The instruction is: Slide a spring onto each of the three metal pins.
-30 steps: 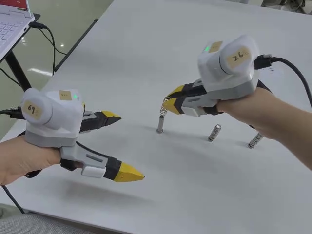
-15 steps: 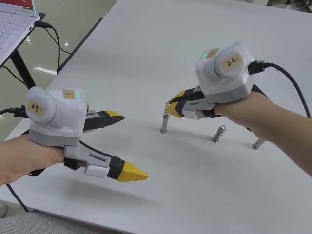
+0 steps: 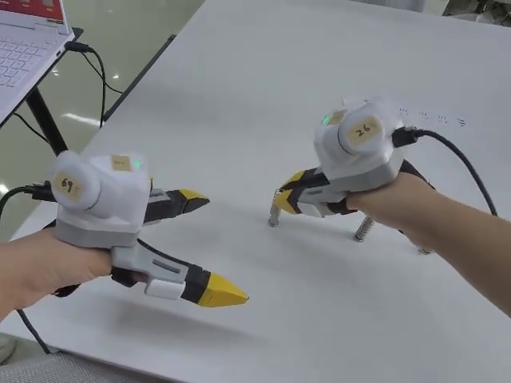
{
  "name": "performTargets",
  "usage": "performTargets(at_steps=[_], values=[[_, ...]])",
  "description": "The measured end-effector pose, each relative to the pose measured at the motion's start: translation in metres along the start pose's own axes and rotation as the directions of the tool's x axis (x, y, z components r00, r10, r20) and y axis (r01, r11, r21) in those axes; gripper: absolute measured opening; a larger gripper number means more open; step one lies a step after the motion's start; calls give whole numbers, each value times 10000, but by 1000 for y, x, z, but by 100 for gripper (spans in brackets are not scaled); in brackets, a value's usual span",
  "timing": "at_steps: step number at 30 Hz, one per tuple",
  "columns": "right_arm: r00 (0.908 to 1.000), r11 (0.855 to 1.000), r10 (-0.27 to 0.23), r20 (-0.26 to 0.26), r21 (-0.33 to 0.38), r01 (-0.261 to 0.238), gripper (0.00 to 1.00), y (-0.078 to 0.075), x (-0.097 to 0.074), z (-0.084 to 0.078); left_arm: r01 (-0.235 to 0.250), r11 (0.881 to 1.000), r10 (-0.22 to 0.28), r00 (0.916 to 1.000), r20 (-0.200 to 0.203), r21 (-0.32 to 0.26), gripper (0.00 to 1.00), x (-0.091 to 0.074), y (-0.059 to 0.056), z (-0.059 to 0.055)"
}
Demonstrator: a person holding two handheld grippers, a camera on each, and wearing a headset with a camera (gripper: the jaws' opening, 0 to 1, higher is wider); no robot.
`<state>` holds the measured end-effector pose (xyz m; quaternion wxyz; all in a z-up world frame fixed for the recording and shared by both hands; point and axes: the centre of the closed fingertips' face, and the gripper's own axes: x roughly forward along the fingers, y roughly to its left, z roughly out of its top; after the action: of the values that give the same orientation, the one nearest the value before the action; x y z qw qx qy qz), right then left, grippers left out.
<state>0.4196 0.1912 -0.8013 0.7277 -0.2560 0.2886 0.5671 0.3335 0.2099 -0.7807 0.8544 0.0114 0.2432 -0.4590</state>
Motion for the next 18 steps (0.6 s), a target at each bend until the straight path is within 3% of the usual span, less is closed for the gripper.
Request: performTargets(at_steps=[8, 18], values=[[9994, 9997, 9, -343, 231, -1, 8, 0, 13, -17, 35, 10000, -35, 10000, 1, -3, 98, 4, -1, 1], [9999, 9997, -57, -113, 238, 59, 9, -3, 8, -11, 103, 9999, -102, 9999, -80, 66, 98, 8, -4, 1]])
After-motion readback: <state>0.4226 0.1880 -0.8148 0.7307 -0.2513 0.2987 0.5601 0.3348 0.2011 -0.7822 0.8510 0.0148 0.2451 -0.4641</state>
